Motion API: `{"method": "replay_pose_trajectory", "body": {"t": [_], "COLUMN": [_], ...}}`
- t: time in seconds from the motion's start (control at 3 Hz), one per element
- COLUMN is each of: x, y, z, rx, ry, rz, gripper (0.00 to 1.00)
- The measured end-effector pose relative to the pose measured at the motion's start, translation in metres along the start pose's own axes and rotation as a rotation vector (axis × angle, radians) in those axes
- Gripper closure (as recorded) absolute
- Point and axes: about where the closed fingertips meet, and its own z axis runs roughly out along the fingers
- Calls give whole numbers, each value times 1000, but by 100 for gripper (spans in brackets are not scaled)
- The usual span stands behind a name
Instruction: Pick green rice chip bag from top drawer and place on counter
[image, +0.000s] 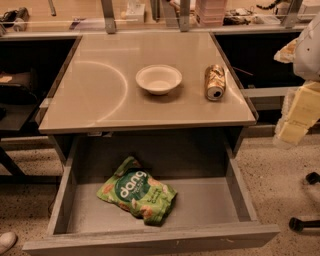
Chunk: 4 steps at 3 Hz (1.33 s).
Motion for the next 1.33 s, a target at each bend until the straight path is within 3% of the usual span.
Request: {"method": "replay_pose_trajectory", "body": {"t": [0.33,0.67,1.0,1.33], "x": [-15,-38,-38,-56], "y": [30,96,96,112], "z": [6,33,33,57], "rx": [-12,-122,-122,-139], "ry": [2,25,25,-19], "rz": [20,-3,-3,13], "gripper": [0,0,0,0]}}
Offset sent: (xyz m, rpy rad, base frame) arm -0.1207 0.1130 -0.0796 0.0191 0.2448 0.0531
